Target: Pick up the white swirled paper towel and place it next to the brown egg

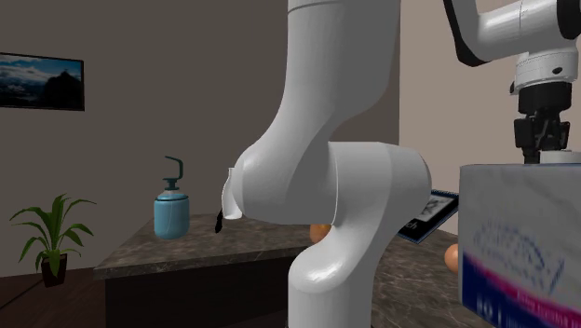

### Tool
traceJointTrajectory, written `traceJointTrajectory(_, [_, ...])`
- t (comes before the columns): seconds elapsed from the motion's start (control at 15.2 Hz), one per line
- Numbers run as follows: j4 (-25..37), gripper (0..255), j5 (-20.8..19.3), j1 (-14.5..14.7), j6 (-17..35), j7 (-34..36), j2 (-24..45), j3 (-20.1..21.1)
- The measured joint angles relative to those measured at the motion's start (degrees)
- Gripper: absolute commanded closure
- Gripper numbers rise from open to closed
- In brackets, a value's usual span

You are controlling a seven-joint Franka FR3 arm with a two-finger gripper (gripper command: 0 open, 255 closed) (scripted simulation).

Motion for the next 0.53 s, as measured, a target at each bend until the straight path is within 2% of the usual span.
traceJointTrajectory(0.53, [-5.2, 255, -0.1, 0.8, 6.4, -0.3, 1.3, -2.8])
